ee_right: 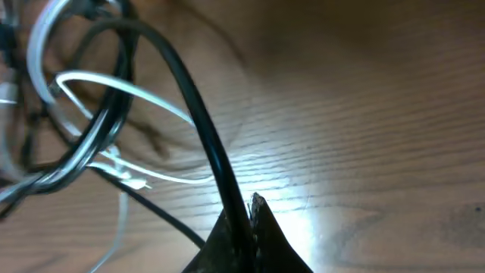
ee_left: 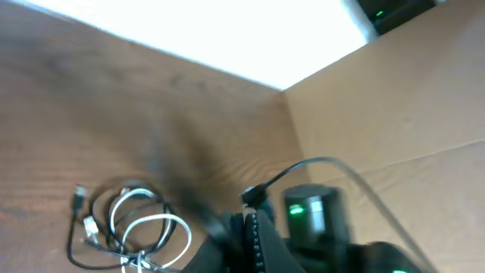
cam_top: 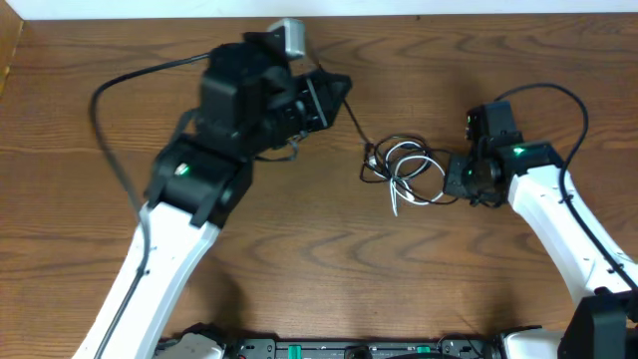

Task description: Untangle cables

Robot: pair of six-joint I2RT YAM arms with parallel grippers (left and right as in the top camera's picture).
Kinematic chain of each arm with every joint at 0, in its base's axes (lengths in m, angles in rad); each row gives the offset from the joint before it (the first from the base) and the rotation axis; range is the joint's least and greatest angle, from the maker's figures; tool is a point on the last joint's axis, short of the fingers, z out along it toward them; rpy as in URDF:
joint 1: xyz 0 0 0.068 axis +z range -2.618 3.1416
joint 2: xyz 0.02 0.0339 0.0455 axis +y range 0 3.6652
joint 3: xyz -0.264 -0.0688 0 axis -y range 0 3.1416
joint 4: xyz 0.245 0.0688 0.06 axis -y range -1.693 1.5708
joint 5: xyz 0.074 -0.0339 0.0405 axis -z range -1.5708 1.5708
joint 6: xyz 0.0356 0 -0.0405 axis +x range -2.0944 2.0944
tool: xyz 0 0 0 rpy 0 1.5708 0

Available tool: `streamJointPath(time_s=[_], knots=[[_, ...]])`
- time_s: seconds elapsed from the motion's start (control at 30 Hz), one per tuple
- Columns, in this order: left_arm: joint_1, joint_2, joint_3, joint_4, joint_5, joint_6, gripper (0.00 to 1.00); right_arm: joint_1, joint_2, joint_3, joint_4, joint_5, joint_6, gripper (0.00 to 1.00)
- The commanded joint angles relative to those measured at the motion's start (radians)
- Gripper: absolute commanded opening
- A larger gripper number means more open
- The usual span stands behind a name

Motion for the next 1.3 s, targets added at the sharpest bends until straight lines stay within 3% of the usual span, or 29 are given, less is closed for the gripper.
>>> streamJointPath(time_s=[0.0,0.17,0.27,0.4,0.57,0.9,1.27], knots=[[0.042,-0.053,0.009,0.004,0.001,0.017,0.07,-0.005,-0.016,-0.049,0.019,0.044,0.026,0.01],[0.102,-0.087,0.009,-0.038,0.002,0.017,0.08,-0.009,-0.018,-0.061,0.023,0.036,0.026,0.09],[0.132,-0.089,0.009,-0.06,0.004,0.017,0.07,-0.029,-0.018,-0.04,0.031,-0.064,-0.04,0.43],[0.138,-0.085,0.008,-0.125,0.005,0.018,0.07,-0.062,-0.019,0.034,0.04,-0.356,-0.236,0.59],[0.138,-0.059,0.005,-0.259,0.003,0.066,0.07,-0.039,-0.018,0.072,0.19,-0.588,-0.149,0.57],[0.138,0.087,0.004,-0.579,-0.194,0.107,0.07,0.12,0.095,0.072,0.299,-0.292,0.145,0.47],[0.139,0.27,0.004,-0.651,-0.348,0.107,0.08,0.156,0.321,0.072,0.493,-0.304,0.126,0.32]])
